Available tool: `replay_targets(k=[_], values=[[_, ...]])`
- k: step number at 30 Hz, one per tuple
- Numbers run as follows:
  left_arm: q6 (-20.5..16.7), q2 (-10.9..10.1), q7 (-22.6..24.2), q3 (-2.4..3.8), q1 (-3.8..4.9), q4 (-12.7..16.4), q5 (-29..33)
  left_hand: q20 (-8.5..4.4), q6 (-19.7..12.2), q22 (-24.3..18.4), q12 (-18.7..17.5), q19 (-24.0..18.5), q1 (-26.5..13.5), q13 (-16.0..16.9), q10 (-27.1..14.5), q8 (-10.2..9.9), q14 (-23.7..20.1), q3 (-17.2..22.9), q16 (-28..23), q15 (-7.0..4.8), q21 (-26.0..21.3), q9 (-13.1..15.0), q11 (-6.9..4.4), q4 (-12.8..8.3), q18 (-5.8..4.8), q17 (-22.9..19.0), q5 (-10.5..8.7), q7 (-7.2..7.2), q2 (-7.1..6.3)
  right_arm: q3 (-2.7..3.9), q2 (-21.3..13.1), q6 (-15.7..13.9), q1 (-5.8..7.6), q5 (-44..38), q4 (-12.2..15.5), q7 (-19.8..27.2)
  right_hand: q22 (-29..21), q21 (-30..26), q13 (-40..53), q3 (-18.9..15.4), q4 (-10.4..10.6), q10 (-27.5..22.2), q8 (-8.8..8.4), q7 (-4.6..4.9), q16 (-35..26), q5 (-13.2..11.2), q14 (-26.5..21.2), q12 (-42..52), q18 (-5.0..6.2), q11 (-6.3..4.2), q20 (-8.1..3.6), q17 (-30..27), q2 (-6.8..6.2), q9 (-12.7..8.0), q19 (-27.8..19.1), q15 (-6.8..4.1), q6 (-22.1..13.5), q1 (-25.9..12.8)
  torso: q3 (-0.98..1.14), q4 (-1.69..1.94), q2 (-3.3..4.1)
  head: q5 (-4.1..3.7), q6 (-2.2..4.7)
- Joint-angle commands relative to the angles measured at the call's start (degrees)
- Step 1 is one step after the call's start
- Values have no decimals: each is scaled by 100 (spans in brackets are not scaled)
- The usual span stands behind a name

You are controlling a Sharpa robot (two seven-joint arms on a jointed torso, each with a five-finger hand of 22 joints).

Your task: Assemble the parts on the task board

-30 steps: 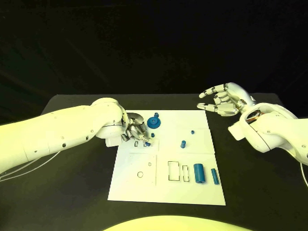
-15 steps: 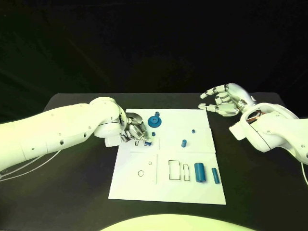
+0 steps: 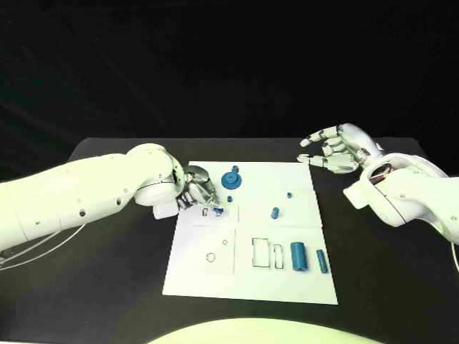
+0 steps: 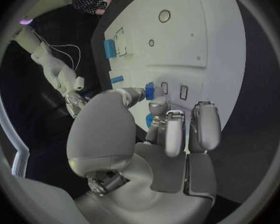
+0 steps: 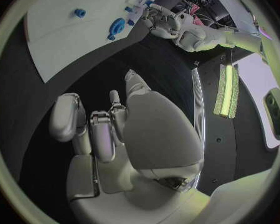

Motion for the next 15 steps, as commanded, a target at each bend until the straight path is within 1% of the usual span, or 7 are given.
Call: replay_targets(k=[1,6,8,11,13,15], values=[[-400,-10,73,-7,-6,83,-503,-15,104,54,37,69,-40,24,55,39,580,1059,20,-34,46,995,-8,-1025,-72,1462,34,-56,-58,0,-9,99,-5,-67,7,18,32,-31,246,33,28,-40,38,16,-31,41,421,-26,117,18,-17,836,-22,0,-14,-26,-43,17,0,-3,4,13,-12],[-600,-24,61,-32,-27,191,-1038,-42,180,134,76,130,-133,82,154,47,564,1159,-6,-63,78,1018,-40,-1094,-88,1413,101,-87,-125,0,-18,118,-7,-108,11,21,26,-45,238,28,37,-46,42,17,-34,41,420,-32,119,20,-16,831,-19,-2,-17,-25,-50,-8,6,0,1,40,-23],[-651,-28,55,-49,-34,221,-1170,-47,193,160,80,149,-150,89,171,48,561,1177,-12,-69,88,1022,-46,-1106,-94,1403,118,-93,-134,-1,-20,121,-9,-119,11,25,26,-45,238,28,37,-46,42,17,-34,41,420,-32,119,20,-16,831,-19,-2,-17,-25,-50,-8,5,-5,2,50,-25],[-718,-33,47,-75,-47,254,-1337,-54,209,181,87,165,-169,102,192,48,560,1199,-14,-76,96,1026,-53,-1122,-98,1399,136,-100,-145,-1,-26,126,-11,-128,16,31,26,-48,238,19,43,-45,48,19,-38,41,419,-32,119,21,-15,827,-18,-4,-15,-23,-58,-45,8,-7,1,73,-9],[-752,-29,42,-90,-53,265,-1406,-66,230,209,81,187,-197,101,212,44,563,1243,-10,-87,107,1032,-64,-1160,-104,1406,188,-109,-174,-1,-35,126,-12,-131,20,34,26,-48,238,19,43,-45,48,19,-38,41,419,-32,119,21,-15,827,-18,-4,-15,-23,-58,-45,10,-9,1,83,-8],[-770,-21,38,-103,-59,272,-1454,-66,230,209,81,187,-197,101,212,44,563,1243,-10,-87,107,1032,-64,-1160,-104,1406,188,-109,-174,-1,-43,126,-13,-133,22,37,26,-48,238,19,43,-45,48,19,-38,41,419,-32,119,21,-15,827,-18,-4,-15,-23,-58,-45,7,-8,1,93,-10]])
